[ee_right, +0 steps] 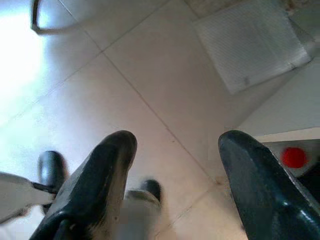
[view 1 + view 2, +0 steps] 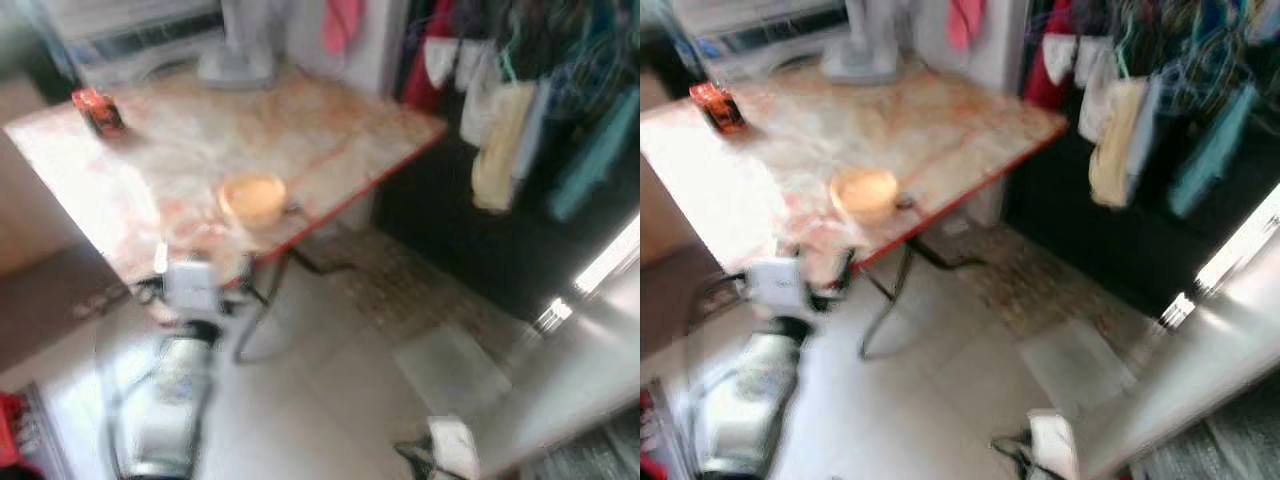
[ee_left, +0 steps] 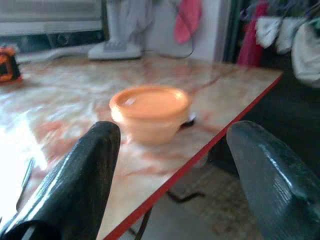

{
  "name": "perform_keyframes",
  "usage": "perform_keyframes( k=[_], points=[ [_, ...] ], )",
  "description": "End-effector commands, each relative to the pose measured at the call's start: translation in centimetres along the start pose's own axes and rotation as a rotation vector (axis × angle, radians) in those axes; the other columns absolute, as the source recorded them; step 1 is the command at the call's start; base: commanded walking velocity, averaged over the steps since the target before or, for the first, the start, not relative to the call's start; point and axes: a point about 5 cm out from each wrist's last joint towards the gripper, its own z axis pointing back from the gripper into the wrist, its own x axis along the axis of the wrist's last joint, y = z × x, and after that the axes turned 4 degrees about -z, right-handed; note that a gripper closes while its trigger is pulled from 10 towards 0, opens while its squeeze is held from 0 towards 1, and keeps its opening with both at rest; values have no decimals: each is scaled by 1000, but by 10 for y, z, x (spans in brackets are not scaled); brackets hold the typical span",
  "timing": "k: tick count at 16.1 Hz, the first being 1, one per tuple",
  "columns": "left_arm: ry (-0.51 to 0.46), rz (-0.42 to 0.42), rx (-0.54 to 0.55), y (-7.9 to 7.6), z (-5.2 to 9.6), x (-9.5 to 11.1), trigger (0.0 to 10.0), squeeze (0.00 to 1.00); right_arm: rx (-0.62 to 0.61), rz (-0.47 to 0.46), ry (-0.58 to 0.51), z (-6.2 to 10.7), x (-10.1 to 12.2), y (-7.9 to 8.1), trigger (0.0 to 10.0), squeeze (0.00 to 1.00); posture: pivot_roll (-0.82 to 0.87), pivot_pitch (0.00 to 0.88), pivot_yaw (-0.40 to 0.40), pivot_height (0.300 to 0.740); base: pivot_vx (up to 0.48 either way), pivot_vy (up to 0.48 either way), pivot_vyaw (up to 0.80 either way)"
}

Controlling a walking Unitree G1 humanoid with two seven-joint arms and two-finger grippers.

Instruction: Restocking fridge

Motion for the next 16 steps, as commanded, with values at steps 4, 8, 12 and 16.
perform_keyframes(
  k=[4,8,12,16],
  points=[
    [-12,-37,17,10,0,2,10000,0,23,-1,-17,-2,6,8,10000,0,-83,38,-34,740,303,0,0],
    [-15,-37,13,8,0,2,10000,0,21,-5,-15,-2,6,8,10000,0,-84,38,-35,740,304,0,311],
    [-18,-38,12,8,-1,3,10000,0,19,-16,-16,-2,6,8,10000,0,-83,50,-37,740,306,0,0],
    [-14,-38,11,8,-1,2,10000,0,20,-20,-12,-2,6,8,10000,0,-83,55,-38,740,304,0,0]
  ],
)
